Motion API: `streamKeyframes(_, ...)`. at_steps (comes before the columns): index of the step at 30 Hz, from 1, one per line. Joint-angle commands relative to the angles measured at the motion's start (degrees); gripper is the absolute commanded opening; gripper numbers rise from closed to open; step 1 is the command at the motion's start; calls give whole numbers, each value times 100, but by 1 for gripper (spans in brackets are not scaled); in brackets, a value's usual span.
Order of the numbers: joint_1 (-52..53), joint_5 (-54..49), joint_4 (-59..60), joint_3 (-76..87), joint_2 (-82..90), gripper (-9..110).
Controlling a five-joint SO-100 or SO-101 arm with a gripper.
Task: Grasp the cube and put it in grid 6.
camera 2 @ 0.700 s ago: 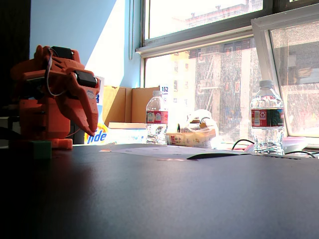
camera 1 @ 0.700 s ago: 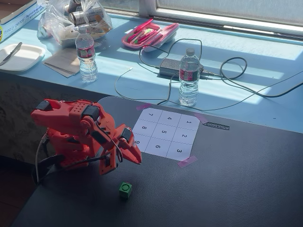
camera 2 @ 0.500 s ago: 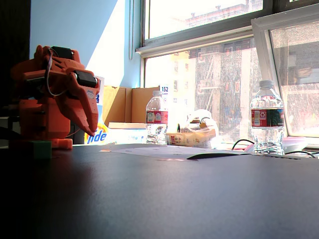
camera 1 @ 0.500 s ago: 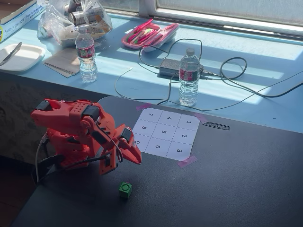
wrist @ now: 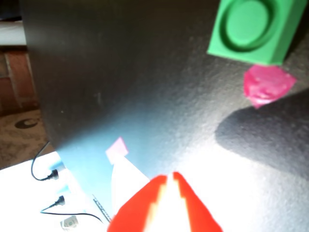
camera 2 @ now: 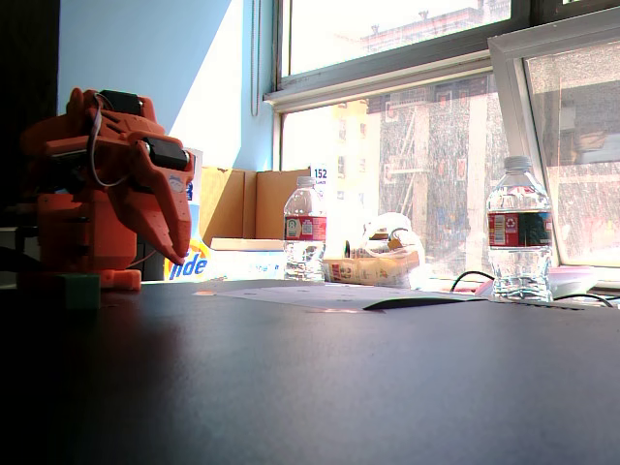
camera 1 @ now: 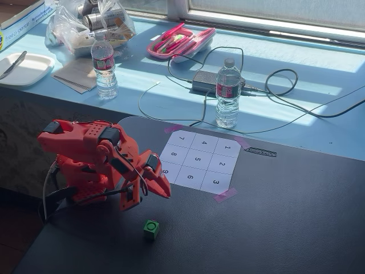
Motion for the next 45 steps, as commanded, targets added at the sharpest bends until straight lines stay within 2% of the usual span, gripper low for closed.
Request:
streamKeyframes(1,-26,-88,18,325,53,0)
streamKeyframes(34,0,-97,79,237,53,0)
streamKeyframes(45,53,-97,97,-483,-1046,3)
